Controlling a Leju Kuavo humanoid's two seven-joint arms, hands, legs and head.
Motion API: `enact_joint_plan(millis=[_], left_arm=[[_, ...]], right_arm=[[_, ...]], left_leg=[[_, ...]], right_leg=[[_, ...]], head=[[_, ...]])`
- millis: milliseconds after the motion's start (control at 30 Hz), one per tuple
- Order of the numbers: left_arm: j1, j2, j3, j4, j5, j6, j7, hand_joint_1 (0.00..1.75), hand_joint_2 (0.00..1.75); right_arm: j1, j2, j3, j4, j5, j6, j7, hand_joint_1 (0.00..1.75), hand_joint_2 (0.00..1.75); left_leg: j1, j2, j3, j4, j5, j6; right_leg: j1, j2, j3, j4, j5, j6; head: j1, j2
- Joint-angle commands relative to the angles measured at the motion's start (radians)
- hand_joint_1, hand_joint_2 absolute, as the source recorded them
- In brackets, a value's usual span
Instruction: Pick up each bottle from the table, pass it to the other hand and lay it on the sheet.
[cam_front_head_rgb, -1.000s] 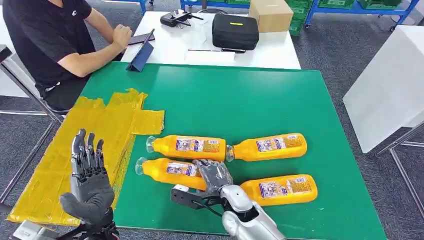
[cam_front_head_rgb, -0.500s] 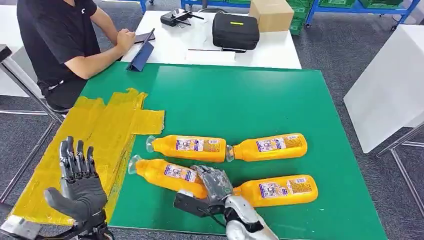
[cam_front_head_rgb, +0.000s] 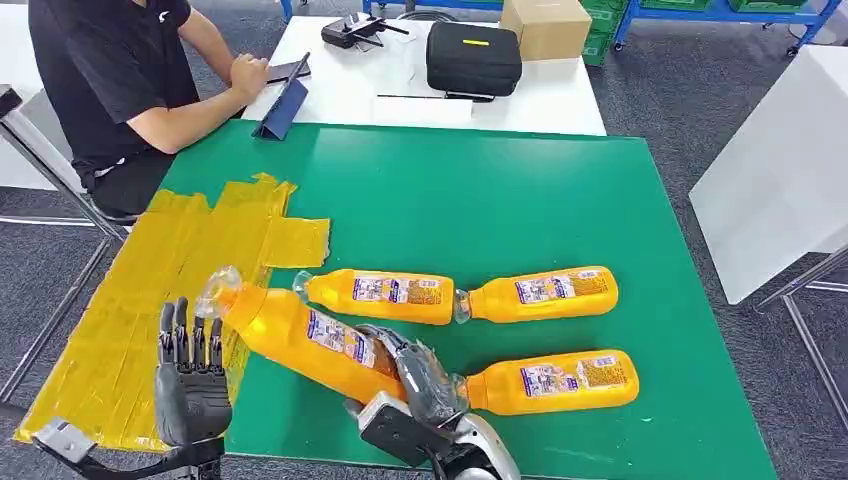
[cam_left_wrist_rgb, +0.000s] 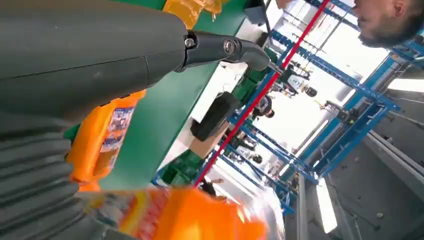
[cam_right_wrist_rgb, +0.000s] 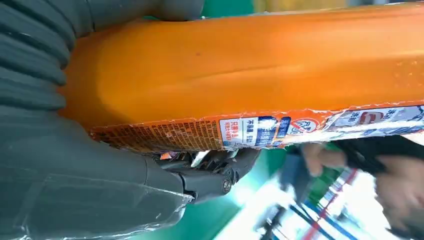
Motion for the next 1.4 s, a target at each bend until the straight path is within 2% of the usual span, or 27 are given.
enact_joint_plan(millis=[33, 267, 400, 600, 700, 800, 1000, 1133, 1167, 1200, 1400], left_arm=[[-0.019, -0.003, 0.016, 0.102, 0.035, -0.064, 0.015, 0.00, 1.75], [-0.033, -0.001, -0.025, 0.116, -0.002, -0.138, 0.026, 0.00, 1.75], [-0.047, 0.014, -0.070, 0.134, -0.036, -0.192, 0.018, 0.00, 1.75], [-0.048, 0.013, -0.072, 0.136, -0.038, -0.191, 0.017, 0.00, 1.75], [-0.058, 0.039, -0.111, 0.147, -0.049, -0.220, 0.004, 0.00, 1.75], [-0.065, 0.051, -0.137, 0.154, -0.060, -0.213, -0.009, 0.00, 1.75], [-0.076, 0.085, -0.160, 0.178, -0.086, -0.199, -0.032, 0.00, 1.75], [-0.092, 0.132, -0.197, 0.233, -0.216, -0.101, -0.029, 0.00, 1.75], [-0.098, 0.140, -0.206, 0.247, -0.247, -0.078, -0.029, 0.00, 1.75], [-0.105, 0.147, -0.214, 0.264, -0.268, -0.065, -0.028, 0.00, 1.75], [-0.121, 0.150, -0.234, 0.289, -0.317, -0.024, -0.019, 0.00, 1.75]], right_arm=[[0.020, 0.034, -0.078, -0.025, -0.054, -0.031, -0.073, 1.75, 1.75], [-0.008, 0.047, -0.092, 0.037, -0.052, -0.028, -0.099, 1.75, 1.75], [-0.055, 0.042, -0.058, 0.129, 0.016, 0.008, -0.060, 1.75, 1.75], [-0.058, 0.045, -0.056, 0.138, 0.019, 0.007, -0.060, 1.75, 1.75], [-0.104, 0.048, 0.005, 0.223, 0.094, 0.040, -0.024, 1.75, 1.75], [-0.137, 0.066, 0.070, 0.288, 0.154, 0.037, -0.025, 1.75, 1.75], [-0.165, 0.045, 0.211, 0.290, 0.210, 0.077, -0.020, 1.75, 1.75], [-0.183, 0.042, 0.282, 0.304, 0.245, 0.073, -0.024, 1.75, 1.75], [-0.186, 0.042, 0.294, 0.305, 0.246, 0.075, -0.025, 1.75, 1.75], [-0.189, 0.044, 0.303, 0.306, 0.245, 0.077, -0.025, 1.75, 1.75], [-0.196, 0.047, 0.311, 0.310, 0.242, 0.080, -0.025, 1.75, 1.75]], left_leg=[[0.000, 0.000, 0.002, -0.001, 0.000, -0.001], [0.001, -0.001, 0.002, -0.001, 0.000, -0.001], [0.000, 0.000, 0.002, -0.002, 0.000, 0.000], [0.000, 0.000, 0.001, -0.001, 0.000, 0.000], [0.001, 0.000, 0.002, -0.002, 0.000, -0.001], [0.000, 0.002, 0.001, -0.002, 0.000, -0.001], [0.002, 0.002, 0.003, -0.002, -0.001, -0.001], [0.001, 0.002, 0.003, -0.003, 0.000, -0.001], [0.001, -0.001, 0.004, -0.003, 0.000, -0.001], [0.002, 0.000, 0.002, -0.002, 0.001, -0.001], [0.002, -0.001, 0.001, -0.002, 0.001, -0.001]], right_leg=[[0.000, -0.001, 0.002, -0.001, 0.000, -0.001], [0.001, -0.001, 0.002, -0.002, 0.000, -0.001], [0.000, 0.000, 0.002, -0.002, 0.000, -0.001], [0.000, 0.000, 0.001, -0.001, 0.000, -0.001], [0.001, 0.000, 0.002, -0.002, 0.000, -0.001], [0.000, 0.001, 0.001, -0.001, 0.001, -0.001], [0.002, 0.002, 0.004, -0.003, 0.000, -0.002], [0.002, 0.001, 0.010, -0.003, 0.000, -0.001], [0.002, -0.002, 0.011, -0.004, 0.000, -0.001], [0.002, -0.001, 0.002, -0.003, 0.000, -0.001], [0.002, -0.002, 0.002, -0.003, 0.000, -0.001]], head=[[0.000, 0.000], [0.000, 0.000], [0.000, 0.000], [0.000, 0.000], [0.000, 0.000], [0.000, 0.000], [0.000, 0.000], [0.000, 0.000], [0.000, 0.000], [0.000, 0.000], [0.000, 0.000]])
